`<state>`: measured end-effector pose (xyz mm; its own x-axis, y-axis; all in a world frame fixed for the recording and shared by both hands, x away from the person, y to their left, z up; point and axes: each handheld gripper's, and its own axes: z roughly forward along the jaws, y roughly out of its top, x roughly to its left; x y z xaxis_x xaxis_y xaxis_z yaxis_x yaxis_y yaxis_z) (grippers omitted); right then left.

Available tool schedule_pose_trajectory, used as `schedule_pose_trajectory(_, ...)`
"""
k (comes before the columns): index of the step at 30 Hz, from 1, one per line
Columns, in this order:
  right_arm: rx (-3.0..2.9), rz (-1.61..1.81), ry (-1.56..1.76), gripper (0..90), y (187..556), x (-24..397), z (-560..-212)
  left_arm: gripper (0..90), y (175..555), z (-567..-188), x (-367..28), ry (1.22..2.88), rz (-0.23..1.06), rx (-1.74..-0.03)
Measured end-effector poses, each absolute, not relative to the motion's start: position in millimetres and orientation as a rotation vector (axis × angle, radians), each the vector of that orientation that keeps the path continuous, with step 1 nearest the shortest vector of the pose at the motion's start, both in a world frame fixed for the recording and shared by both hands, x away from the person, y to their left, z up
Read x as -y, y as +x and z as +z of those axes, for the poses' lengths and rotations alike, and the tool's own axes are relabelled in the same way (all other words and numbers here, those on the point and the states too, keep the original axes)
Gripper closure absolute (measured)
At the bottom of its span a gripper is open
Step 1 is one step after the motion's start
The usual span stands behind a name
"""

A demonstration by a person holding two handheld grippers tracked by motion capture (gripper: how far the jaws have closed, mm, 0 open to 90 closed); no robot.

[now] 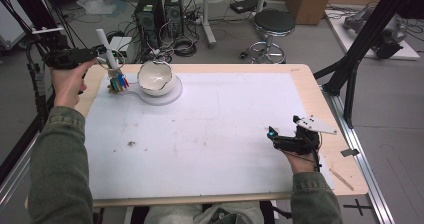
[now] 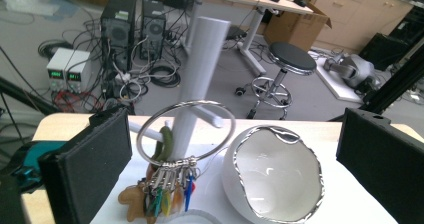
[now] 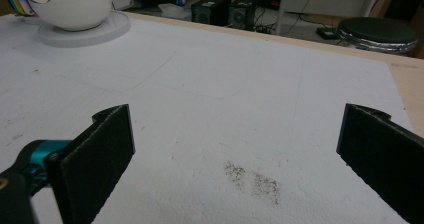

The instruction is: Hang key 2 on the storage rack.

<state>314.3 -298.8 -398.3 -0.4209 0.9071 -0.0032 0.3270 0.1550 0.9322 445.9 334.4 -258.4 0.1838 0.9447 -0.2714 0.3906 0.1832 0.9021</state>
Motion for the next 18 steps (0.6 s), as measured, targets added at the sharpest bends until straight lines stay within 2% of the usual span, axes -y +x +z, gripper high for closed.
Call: schedule_pose_trajectory(18,-1.842,1.264,1.171,0.9,314.9,299.2,-398.3,1.6,423.7,-272.3,-319.2,1.389,0.648,-1.402)
